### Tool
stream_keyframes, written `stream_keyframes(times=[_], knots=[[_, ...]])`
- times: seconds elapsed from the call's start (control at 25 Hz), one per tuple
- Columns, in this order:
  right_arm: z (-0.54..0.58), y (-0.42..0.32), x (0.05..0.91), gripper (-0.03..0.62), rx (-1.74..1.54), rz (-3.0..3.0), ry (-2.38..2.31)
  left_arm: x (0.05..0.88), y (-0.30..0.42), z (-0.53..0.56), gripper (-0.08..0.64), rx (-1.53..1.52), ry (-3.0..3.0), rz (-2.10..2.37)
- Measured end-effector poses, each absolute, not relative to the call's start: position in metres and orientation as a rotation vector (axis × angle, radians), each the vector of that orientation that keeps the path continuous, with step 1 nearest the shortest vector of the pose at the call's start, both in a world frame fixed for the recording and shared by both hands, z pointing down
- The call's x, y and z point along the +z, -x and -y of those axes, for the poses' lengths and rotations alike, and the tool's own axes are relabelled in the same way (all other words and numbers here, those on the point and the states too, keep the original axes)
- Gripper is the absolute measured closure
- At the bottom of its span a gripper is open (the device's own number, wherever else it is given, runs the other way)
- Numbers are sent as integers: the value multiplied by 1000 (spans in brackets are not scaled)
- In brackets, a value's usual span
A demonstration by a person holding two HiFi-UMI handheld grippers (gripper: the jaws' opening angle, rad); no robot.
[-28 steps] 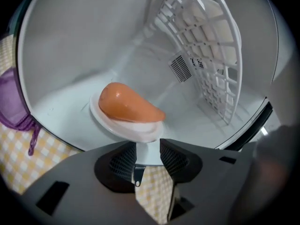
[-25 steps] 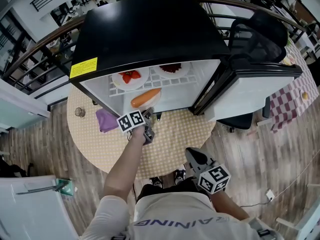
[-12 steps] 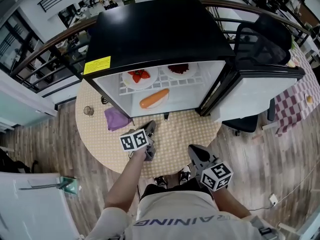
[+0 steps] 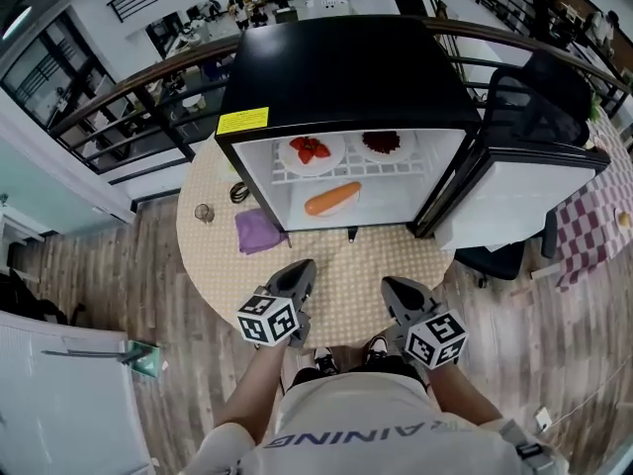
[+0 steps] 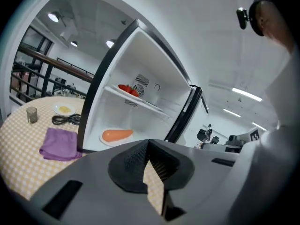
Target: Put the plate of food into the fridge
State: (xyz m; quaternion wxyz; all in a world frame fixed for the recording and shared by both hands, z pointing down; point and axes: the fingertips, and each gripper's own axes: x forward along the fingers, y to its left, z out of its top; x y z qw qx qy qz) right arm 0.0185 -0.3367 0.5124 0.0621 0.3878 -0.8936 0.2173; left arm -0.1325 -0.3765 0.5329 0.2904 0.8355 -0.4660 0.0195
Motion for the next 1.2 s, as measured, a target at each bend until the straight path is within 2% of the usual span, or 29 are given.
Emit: stream_keyframes(times=[0.2,0.6,1.2], knots=[[346,-11,494,572,588,2745,-1165,508,152,350,551,100,-2298,1366],[357,-8,461,572,407,2786,-1196,447,159,335,551,-45,-2357,1452],[354,-14,458,572,400,2793,-1192,444,141,344,551,-62,-2353,1396]])
